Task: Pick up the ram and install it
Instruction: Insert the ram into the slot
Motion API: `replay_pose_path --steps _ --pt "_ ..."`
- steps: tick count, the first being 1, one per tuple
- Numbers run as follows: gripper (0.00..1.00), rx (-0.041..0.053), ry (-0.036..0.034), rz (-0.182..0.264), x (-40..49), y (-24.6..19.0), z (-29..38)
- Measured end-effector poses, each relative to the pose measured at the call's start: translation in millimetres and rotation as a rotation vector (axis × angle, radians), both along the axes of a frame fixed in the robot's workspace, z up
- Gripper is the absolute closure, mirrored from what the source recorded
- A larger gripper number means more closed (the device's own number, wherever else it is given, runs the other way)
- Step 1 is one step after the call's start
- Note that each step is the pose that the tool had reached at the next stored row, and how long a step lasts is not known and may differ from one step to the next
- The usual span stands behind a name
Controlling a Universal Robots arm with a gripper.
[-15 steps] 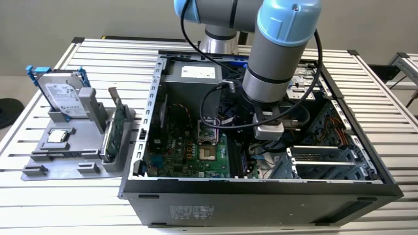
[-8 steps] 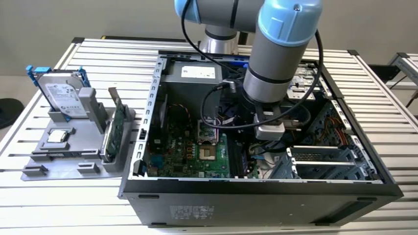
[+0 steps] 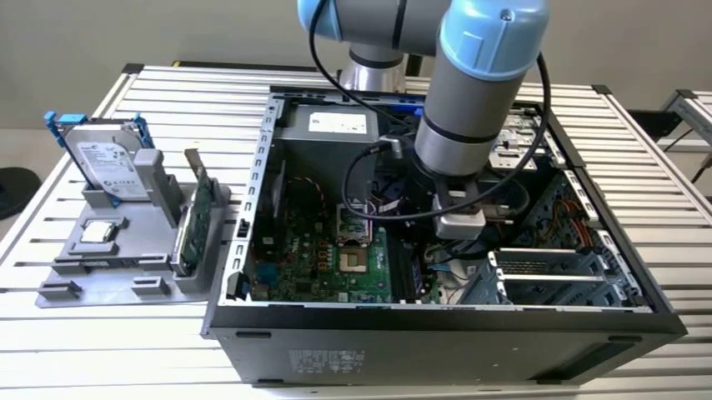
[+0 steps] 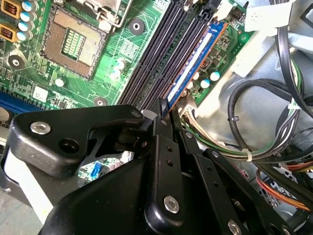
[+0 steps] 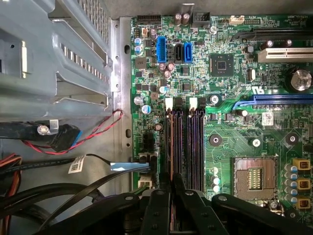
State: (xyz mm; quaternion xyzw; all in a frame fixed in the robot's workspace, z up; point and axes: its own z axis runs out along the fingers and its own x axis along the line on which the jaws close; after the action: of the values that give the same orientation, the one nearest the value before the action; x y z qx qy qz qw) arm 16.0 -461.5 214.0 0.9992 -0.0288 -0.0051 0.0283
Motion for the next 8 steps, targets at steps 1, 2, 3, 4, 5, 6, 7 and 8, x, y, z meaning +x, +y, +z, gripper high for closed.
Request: replay_pose_path --steps 1,2,3,4,5,6,7,8 --pt "1.00 0.0012 0.0000 0.000 0.0 -0.1 -0.5" --pt "1.00 0.0022 0.0001 0.000 0.0 -0.2 -1.1" --pt "1.00 0.0032 0.0001 0.000 0.0 -0.2 -1.5" --pt "1.00 0.0055 -0.0001 0.000 0.0 -0.1 -2.4" --pt "1.00 0.0061 0.0000 0.000 0.0 -0.2 -2.8" --pt "1.00 0.0067 -0.0001 0.000 0.0 -0.2 -3.1" --pt "1.00 0.0071 -0.0001 0.000 0.0 -0.3 -3.4" --pt "1.00 0.0071 0.0000 0.000 0.0 -0.3 -3.4"
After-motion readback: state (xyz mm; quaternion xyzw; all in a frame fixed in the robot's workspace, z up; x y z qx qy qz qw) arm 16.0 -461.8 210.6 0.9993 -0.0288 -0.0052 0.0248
